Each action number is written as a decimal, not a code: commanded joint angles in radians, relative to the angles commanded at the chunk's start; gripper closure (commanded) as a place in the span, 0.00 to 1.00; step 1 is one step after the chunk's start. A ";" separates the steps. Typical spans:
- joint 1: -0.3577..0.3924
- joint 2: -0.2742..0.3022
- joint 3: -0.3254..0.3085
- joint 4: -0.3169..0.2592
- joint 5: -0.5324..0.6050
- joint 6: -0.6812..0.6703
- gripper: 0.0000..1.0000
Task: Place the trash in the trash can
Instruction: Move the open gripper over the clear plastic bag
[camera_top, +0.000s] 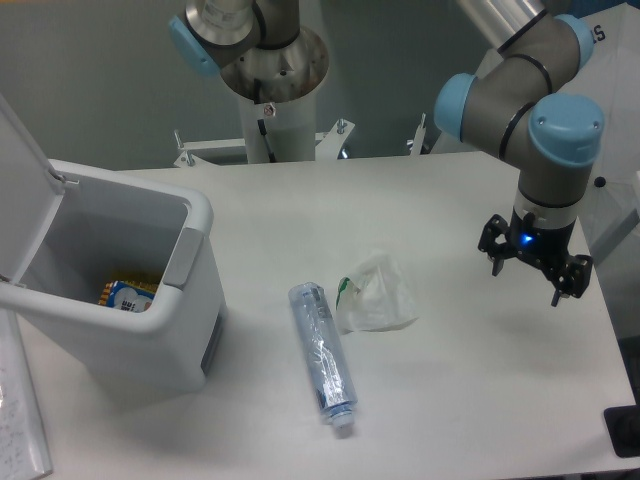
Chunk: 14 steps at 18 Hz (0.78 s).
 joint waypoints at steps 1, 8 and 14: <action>0.000 0.000 0.003 -0.003 0.003 -0.002 0.00; 0.005 0.009 -0.063 0.000 -0.038 -0.093 0.00; 0.008 0.078 -0.242 0.015 -0.136 -0.097 0.00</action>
